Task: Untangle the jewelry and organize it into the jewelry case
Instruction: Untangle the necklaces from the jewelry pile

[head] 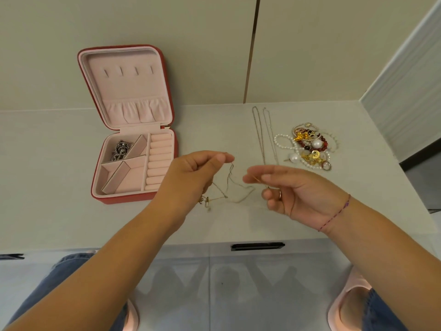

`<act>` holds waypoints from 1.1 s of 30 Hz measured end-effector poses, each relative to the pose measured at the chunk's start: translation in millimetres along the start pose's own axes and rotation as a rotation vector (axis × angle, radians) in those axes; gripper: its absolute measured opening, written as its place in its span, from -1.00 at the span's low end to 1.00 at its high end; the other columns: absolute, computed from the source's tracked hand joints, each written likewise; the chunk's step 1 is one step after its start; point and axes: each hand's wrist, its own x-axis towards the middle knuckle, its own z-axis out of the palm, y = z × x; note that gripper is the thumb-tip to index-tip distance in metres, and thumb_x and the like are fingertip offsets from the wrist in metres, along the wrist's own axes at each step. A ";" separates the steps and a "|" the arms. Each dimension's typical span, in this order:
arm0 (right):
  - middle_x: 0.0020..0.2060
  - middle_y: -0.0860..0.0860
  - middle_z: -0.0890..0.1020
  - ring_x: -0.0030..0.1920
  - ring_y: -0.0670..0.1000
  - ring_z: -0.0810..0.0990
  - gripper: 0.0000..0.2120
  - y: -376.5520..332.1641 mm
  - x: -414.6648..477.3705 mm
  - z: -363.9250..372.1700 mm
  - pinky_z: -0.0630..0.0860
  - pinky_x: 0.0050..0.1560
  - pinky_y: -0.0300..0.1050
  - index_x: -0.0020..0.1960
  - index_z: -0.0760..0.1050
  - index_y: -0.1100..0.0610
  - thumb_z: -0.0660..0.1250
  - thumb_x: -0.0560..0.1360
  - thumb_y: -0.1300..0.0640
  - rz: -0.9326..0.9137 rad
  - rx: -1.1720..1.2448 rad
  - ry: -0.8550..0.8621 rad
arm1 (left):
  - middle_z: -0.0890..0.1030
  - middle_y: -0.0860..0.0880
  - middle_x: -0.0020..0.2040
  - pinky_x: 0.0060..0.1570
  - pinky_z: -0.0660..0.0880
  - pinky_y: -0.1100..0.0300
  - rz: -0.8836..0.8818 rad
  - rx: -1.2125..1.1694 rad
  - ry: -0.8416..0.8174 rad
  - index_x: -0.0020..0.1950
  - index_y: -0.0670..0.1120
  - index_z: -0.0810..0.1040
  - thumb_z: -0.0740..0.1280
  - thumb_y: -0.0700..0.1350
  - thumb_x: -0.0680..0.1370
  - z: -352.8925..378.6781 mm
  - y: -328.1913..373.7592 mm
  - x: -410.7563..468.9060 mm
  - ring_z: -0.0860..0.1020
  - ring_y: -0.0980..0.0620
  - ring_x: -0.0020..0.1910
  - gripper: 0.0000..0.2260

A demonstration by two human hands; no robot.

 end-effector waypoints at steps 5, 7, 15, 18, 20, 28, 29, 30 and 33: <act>-0.21 0.17 0.61 -0.46 -0.05 0.54 -0.77 9.4 0.2 10.4 0.55 -0.47 -0.22 0.10 0.50 0.26 0.24 0.48 0.42 0.156 -0.050 0.012 | 0.26 0.12 -0.54 -0.53 0.19 0.38 0.037 0.029 -0.030 0.01 0.07 0.68 0.29 -0.07 0.58 -3.4 5.3 0.7 0.18 0.16 -0.53 -0.83; -0.25 0.18 0.59 -0.46 -0.02 0.53 -0.63 11.8 -0.9 14.2 0.54 -0.47 -0.20 0.25 0.42 0.17 0.25 0.49 0.43 0.157 -0.096 0.001 | 0.28 0.13 -0.54 -0.52 0.21 0.40 0.057 0.048 -0.049 0.03 0.07 0.67 0.29 -0.07 0.58 -3.2 7.2 -0.3 0.20 0.17 -0.53 -0.83; -0.26 0.17 0.63 -0.57 -0.08 0.44 -0.51 13.0 -3.2 20.9 0.44 -0.56 -0.26 0.36 0.36 0.00 0.25 0.51 0.37 0.123 -0.268 -0.161 | 0.43 0.21 -0.57 -0.48 0.25 0.45 0.108 0.121 -0.110 0.06 0.03 0.65 0.27 -0.09 0.59 -2.1 13.4 -5.3 0.28 0.18 -0.53 -0.83; -0.29 0.17 0.61 -0.59 -0.09 0.42 -0.68 14.2 -2.5 21.9 0.40 -0.58 -0.27 0.23 0.50 0.13 0.26 0.51 0.34 0.117 -0.297 -0.169 | 0.46 0.26 -0.55 -0.48 0.25 0.49 0.116 0.138 -0.110 0.06 0.01 0.64 0.26 -0.11 0.59 -1.9 15.0 -5.5 0.34 0.23 -0.54 -0.83; -0.31 0.15 0.61 -0.57 -0.09 0.44 -0.78 16.4 -2.1 21.7 0.42 -0.57 -0.28 0.13 0.57 0.19 0.27 0.52 0.32 0.100 -0.332 -0.147 | 0.45 0.25 -0.56 -0.48 0.24 0.49 0.114 0.139 -0.106 0.06 0.01 0.64 0.26 -0.11 0.59 -1.8 15.4 -5.0 0.33 0.23 -0.55 -0.83; -0.32 0.15 0.60 -0.45 -0.03 0.58 -0.89 17.8 2.5 16.4 0.53 -0.45 -0.23 -0.04 0.58 0.31 0.28 0.52 0.33 -0.108 -0.346 0.090 | 0.35 0.07 -0.50 -0.48 0.25 0.44 0.154 0.148 0.028 -0.01 0.08 0.67 0.29 -0.07 0.57 -7.7 10.4 -1.4 0.24 0.17 -0.51 -0.85; -0.31 0.16 0.60 -0.44 -0.02 0.59 -0.89 17.5 3.0 16.1 0.54 -0.44 -0.22 -0.04 0.57 0.31 0.27 0.52 0.33 -0.127 -0.335 0.104 | 0.36 0.09 -0.50 -0.46 0.26 0.46 0.171 0.173 0.052 0.00 0.07 0.67 0.30 -0.08 0.57 -8.9 9.5 -0.6 0.26 0.17 -0.51 -0.85; -0.30 0.16 0.60 -0.44 -0.01 0.60 -0.89 17.2 3.2 16.4 0.55 -0.44 -0.21 -0.05 0.56 0.31 0.26 0.53 0.33 -0.145 -0.322 0.113 | 0.37 0.15 -0.53 -0.44 0.26 0.50 0.190 0.211 0.074 0.02 0.05 0.66 0.29 -0.09 0.58 -9.8 8.2 0.1 0.31 0.19 -0.52 -0.85; -0.29 0.17 0.59 -0.43 0.01 0.61 -0.89 17.0 3.7 17.9 0.56 -0.44 -0.19 -0.04 0.52 0.32 0.22 0.55 0.34 -0.184 -0.293 0.128 | 0.42 0.20 -0.57 -0.38 0.30 0.52 0.247 0.370 0.137 0.06 -0.01 0.67 0.30 -0.07 0.58 -11.7 3.3 0.7 0.41 0.23 -0.48 -0.83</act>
